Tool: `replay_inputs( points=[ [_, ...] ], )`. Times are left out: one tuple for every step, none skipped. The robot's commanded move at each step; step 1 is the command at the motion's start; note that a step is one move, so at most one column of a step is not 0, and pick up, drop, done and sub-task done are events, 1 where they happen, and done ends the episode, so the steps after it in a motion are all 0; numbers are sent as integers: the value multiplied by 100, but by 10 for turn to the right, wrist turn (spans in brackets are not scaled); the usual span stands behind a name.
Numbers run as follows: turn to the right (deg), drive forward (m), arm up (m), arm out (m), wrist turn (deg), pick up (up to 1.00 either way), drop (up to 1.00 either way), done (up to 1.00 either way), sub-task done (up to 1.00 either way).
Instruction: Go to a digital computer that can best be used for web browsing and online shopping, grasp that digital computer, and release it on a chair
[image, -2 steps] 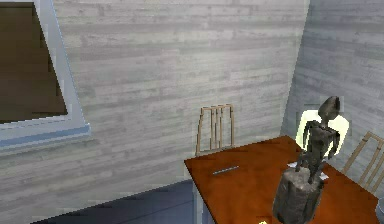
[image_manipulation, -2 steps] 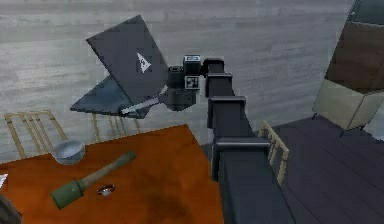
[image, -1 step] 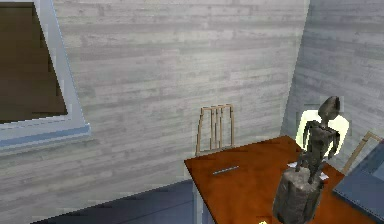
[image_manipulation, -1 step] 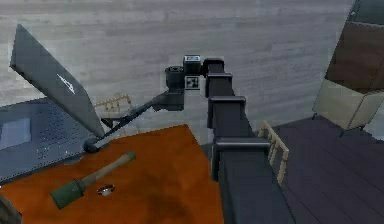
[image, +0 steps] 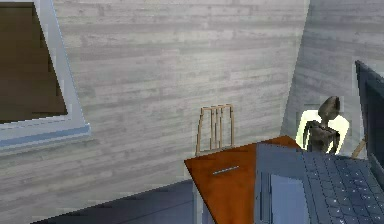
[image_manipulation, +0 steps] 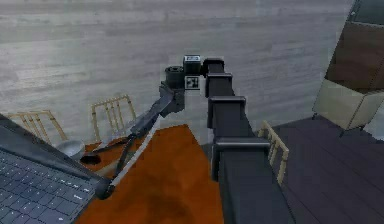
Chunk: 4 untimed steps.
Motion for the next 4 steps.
replay_inputs(
  points=[
    [0,0,0,-30,0,0,0,0,0],
    [450,0,0,0,0,0,0,0,0],
    [450,0,0,0,0,0,0,0,0],
    [450,0,0,0,0,0,0,0,0]
  ],
)
